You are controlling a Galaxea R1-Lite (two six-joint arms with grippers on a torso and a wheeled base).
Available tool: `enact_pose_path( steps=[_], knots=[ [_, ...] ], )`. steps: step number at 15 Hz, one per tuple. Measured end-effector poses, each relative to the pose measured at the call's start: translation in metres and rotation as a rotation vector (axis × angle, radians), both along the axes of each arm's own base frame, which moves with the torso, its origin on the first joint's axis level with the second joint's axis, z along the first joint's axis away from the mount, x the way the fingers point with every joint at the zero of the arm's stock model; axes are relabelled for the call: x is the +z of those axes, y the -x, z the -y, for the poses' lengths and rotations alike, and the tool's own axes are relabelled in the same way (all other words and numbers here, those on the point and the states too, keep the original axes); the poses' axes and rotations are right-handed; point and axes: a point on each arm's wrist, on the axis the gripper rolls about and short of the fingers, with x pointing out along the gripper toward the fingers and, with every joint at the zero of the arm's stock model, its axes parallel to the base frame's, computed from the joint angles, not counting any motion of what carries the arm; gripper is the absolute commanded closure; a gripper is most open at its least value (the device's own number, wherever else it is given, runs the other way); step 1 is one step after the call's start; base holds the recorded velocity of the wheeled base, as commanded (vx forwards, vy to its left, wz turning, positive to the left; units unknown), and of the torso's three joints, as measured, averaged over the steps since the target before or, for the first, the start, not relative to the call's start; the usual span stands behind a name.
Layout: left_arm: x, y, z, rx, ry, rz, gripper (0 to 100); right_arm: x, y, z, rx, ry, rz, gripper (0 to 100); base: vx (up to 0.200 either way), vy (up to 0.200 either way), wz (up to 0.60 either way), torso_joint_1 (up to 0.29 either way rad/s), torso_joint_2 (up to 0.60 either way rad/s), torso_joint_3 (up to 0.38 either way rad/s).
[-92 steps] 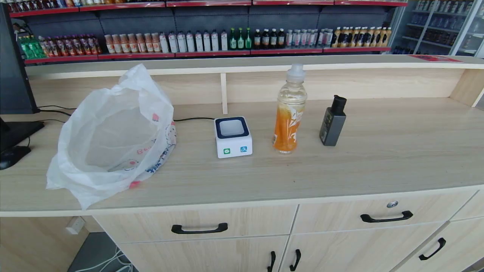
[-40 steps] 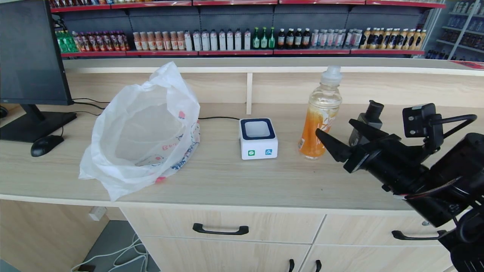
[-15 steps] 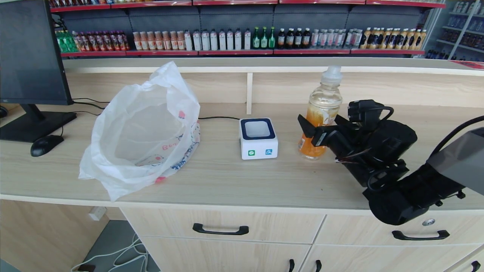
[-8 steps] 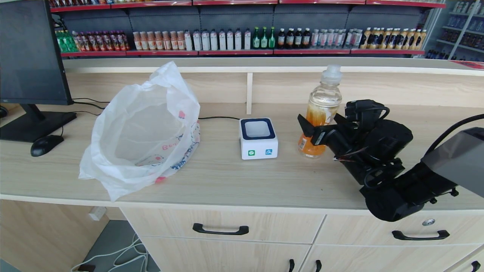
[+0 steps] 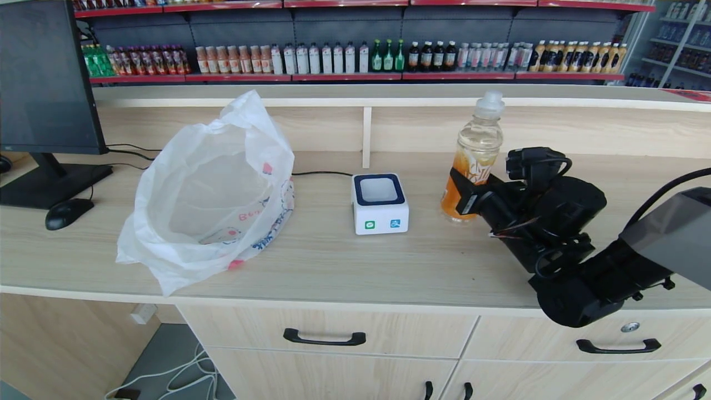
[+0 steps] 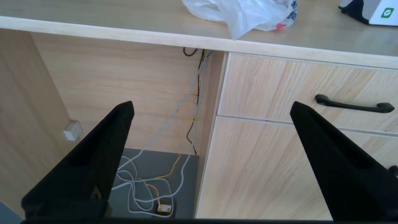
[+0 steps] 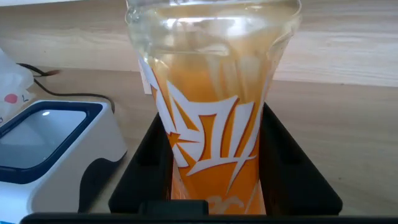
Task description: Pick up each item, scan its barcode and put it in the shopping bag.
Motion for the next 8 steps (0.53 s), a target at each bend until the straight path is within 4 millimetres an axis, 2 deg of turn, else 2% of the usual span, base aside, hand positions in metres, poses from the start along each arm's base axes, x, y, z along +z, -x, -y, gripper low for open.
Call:
enact_pose_path(
  steps=[8],
  knots=[
    [0.0, 0.0, 0.0, 0.0, 0.0, 0.0, 0, 0.0061, 0.0025, 0.0009, -0.001, -0.006, 0.014, 100, 0.0, 0.0, 0.0, 0.0, 0.0, 0.0]
  ],
)
